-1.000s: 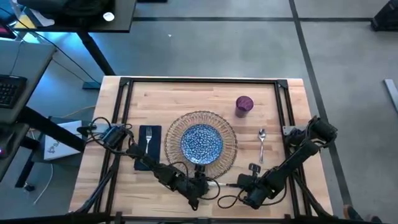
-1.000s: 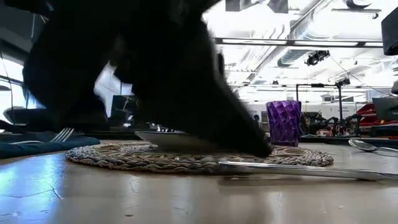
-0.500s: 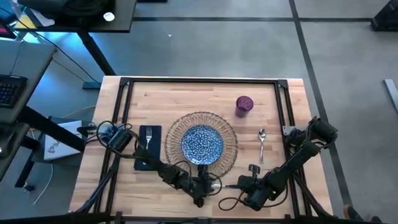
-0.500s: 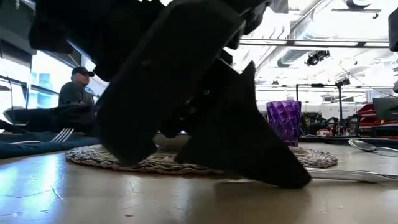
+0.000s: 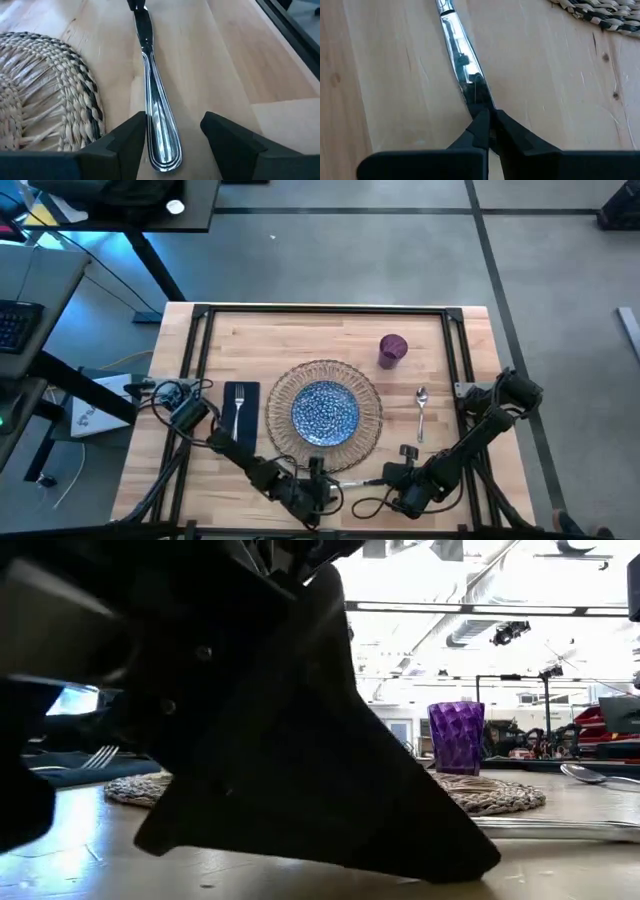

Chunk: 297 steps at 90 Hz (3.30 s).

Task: Set table place
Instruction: Move the silver knife to the left of the silver spoon on the table

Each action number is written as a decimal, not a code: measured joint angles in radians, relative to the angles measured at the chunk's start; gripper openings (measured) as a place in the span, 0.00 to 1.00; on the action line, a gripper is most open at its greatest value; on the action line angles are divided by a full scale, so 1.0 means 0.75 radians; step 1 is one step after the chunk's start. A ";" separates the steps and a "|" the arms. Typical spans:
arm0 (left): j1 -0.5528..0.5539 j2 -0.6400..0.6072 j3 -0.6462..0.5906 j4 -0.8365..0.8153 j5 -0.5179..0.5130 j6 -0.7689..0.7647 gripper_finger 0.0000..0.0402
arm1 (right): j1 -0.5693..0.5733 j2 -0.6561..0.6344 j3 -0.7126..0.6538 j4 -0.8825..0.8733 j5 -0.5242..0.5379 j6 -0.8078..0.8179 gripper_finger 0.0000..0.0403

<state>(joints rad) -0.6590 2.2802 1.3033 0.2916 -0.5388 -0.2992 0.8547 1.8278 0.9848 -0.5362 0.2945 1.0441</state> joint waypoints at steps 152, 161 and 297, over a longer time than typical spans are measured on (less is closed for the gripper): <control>-0.018 0.077 -0.004 0.055 -0.087 -0.388 0.12 | 0.075 0.128 0.077 0.437 0.443 -0.255 0.30; -0.018 0.068 -0.005 0.084 -0.079 -0.378 0.12 | 0.075 0.138 0.077 0.499 0.460 -0.302 0.31; 0.156 0.022 0.003 0.174 0.467 -0.858 0.12 | 0.046 0.249 0.082 0.654 0.401 -0.418 0.02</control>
<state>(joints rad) -0.5423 2.2971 1.3052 0.4221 -0.1887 -0.9426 0.8888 2.0144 1.0462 -0.0455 0.5951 0.7309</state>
